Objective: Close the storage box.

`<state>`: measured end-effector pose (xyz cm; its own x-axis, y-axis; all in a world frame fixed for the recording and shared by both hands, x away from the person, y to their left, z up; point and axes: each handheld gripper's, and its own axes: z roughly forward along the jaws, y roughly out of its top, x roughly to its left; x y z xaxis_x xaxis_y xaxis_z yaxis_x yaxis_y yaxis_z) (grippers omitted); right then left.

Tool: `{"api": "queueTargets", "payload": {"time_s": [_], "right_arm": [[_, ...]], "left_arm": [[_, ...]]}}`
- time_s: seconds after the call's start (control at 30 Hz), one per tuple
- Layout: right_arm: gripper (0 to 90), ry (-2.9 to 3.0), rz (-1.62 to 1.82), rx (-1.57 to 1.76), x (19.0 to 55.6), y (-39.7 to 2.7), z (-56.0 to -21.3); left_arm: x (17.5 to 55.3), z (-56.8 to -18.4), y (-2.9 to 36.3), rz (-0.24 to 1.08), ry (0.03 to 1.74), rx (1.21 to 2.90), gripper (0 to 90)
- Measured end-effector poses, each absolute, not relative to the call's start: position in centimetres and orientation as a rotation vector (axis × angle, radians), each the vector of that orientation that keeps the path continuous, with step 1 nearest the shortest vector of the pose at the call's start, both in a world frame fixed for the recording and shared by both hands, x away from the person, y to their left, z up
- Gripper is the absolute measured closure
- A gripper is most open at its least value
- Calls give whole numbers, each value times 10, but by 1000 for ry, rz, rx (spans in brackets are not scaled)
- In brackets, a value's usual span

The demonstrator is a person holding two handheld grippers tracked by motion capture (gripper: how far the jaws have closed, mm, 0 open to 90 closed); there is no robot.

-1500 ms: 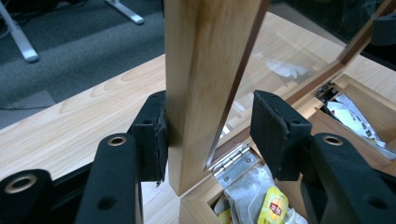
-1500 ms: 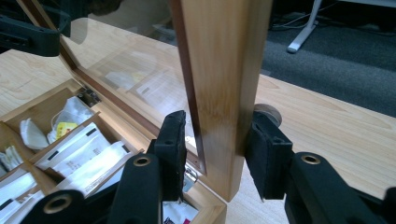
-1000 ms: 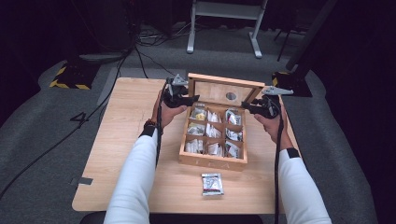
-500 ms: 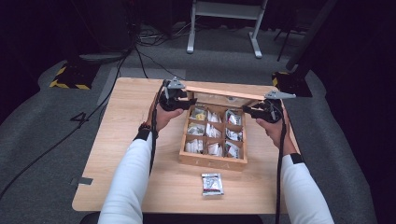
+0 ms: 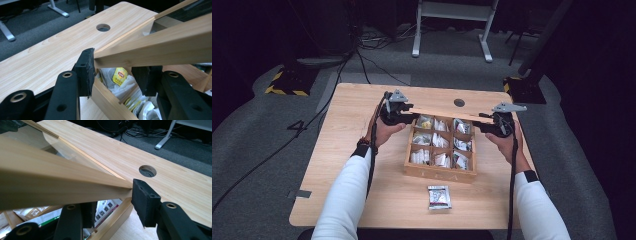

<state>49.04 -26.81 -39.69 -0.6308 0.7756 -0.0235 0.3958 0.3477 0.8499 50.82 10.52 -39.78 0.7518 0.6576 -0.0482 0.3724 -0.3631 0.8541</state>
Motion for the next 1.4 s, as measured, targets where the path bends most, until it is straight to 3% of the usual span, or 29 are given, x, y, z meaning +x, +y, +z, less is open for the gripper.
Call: {"api": "queueTargets", "payload": {"time_s": [1.4], "right_arm": [[591, 2207, 1269, 990, 452, -285, -411]], "left_arm": [[477, -413, 118, 385, 741, 2027, 541]]}}
